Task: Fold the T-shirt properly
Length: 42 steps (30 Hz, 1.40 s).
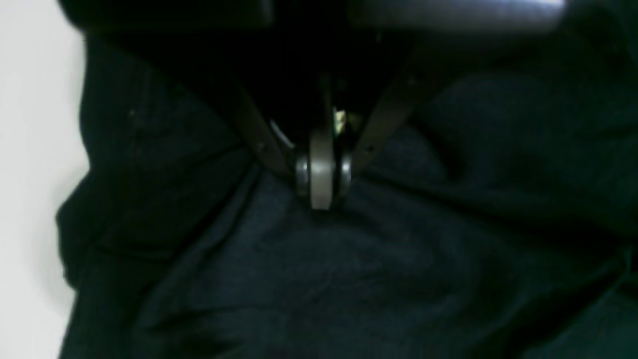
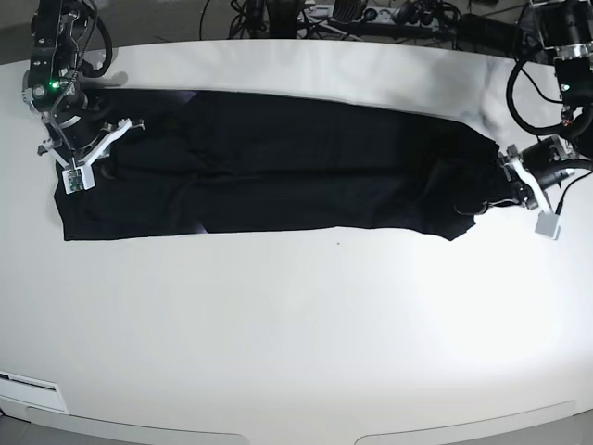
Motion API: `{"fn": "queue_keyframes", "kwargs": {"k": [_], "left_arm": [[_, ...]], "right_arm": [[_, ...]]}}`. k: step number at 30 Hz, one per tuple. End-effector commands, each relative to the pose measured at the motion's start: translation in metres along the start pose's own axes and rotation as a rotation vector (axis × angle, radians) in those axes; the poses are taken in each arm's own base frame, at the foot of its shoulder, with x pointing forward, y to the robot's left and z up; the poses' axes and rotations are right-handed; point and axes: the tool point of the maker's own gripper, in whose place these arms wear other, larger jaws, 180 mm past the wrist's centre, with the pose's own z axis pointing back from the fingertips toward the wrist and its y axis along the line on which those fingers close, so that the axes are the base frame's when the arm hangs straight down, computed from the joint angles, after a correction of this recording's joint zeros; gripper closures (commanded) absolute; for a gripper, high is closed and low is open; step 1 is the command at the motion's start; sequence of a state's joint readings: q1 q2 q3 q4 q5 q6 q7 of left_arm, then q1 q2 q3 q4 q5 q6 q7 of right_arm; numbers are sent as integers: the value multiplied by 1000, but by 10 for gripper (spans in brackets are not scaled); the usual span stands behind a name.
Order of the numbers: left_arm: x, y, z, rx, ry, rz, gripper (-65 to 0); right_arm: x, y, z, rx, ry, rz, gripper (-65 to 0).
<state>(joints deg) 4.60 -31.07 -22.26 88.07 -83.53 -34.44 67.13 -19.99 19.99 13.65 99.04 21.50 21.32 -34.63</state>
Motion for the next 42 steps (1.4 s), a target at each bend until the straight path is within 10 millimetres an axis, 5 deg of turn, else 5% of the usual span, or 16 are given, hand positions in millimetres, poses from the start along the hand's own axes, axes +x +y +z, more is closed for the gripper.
{"fn": "queue_keyframes", "kwargs": {"k": [1, 11, 19, 25, 40, 42], "left_arm": [[14, -6, 4, -21, -31, -50, 0], [-6, -40, -43, -169, -152, 86, 0], [-25, -99, -98, -368, -204, 179, 0], [-26, -134, -122, -477, -218, 182, 0], [-16, -143, -136, -474, -266, 181, -8], [-11, -139, -136, -453, -300, 183, -155]], "right_arm": [[-4, -7, 2, -15, 31, 22, 0], [-9, -6, 2, -13, 53, 18, 0], [-13, -6, 2, -13, 79, 19, 0], [-16, -6, 3, -13, 94, 19, 0], [-22, -2, 3, 12, 125, 7, 0], [-24, 3, 4, 38, 137, -16, -105]]}}
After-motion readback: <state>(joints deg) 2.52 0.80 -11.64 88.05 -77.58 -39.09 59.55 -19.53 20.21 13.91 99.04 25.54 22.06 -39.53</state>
